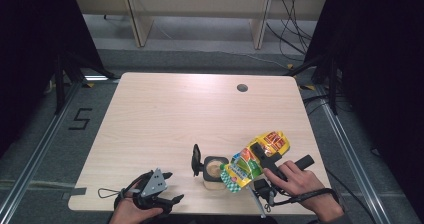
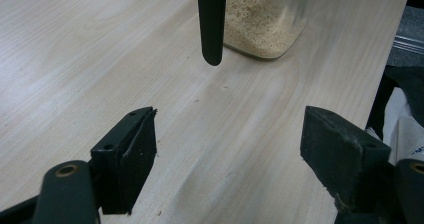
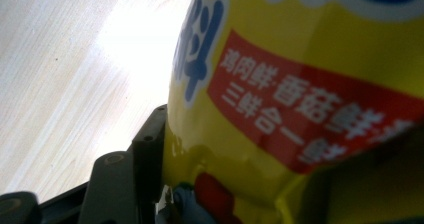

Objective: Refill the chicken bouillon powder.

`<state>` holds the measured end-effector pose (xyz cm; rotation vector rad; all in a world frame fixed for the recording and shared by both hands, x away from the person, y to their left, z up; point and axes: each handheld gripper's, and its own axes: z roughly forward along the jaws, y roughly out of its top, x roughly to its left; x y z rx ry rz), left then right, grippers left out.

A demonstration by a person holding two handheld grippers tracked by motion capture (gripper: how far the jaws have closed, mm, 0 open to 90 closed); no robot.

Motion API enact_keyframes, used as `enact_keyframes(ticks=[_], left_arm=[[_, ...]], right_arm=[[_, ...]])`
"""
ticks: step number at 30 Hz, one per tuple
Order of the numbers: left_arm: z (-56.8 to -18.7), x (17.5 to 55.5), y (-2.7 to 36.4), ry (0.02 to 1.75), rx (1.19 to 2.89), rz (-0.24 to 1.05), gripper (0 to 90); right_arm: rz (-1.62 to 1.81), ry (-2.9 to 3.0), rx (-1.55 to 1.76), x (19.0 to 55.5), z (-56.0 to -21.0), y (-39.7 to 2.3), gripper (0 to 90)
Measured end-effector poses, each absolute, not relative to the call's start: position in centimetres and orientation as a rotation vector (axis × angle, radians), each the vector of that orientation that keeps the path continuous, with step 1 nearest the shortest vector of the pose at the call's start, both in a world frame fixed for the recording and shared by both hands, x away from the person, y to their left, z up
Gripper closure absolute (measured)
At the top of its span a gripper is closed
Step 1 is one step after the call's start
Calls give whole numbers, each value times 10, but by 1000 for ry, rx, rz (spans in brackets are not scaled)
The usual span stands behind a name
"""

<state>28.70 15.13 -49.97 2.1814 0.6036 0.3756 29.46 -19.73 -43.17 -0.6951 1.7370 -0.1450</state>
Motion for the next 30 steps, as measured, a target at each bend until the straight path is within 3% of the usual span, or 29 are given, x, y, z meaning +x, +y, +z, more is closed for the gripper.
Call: enact_keyframes(ticks=[30], left_arm=[[-501,287,151,608,2175,392,221]], right_arm=[[-145,1711,-741,292,-430,-194,405]])
